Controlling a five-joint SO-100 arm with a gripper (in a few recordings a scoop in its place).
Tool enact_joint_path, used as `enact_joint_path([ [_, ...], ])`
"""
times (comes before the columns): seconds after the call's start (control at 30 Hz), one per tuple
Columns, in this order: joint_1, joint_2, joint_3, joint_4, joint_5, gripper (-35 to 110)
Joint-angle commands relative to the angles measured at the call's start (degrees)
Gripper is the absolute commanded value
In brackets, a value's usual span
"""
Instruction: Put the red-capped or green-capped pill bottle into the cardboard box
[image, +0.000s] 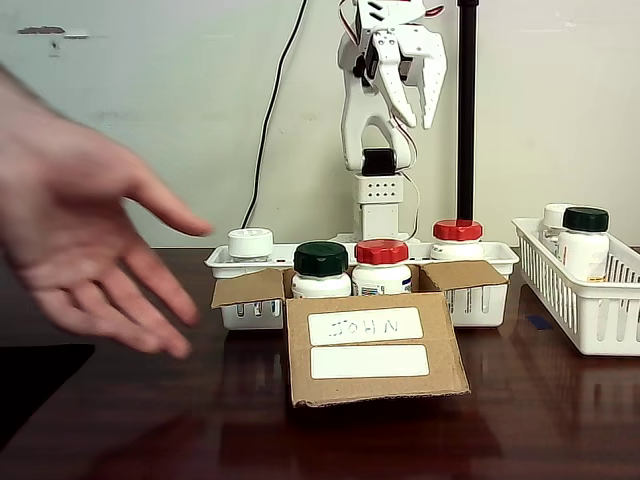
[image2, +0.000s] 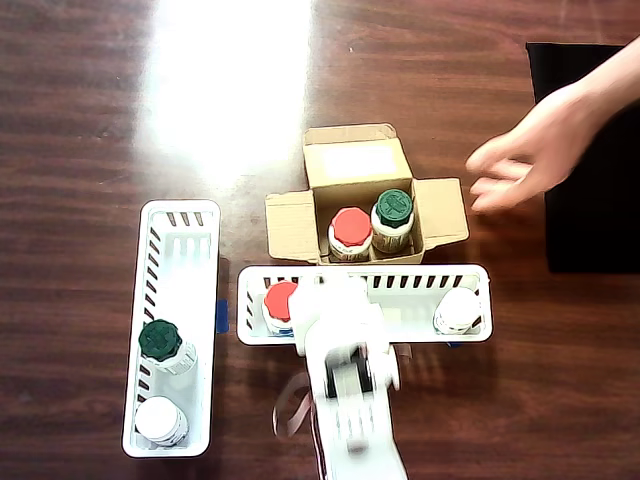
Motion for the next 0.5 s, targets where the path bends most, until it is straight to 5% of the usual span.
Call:
enact_joint_path([
  [0.0, 0.3, 18.5, 13.2, 1.1, 3.2, 2],
  [0.47, -4.7, 47.5, 39.8, 4.8, 2.1, 0],
])
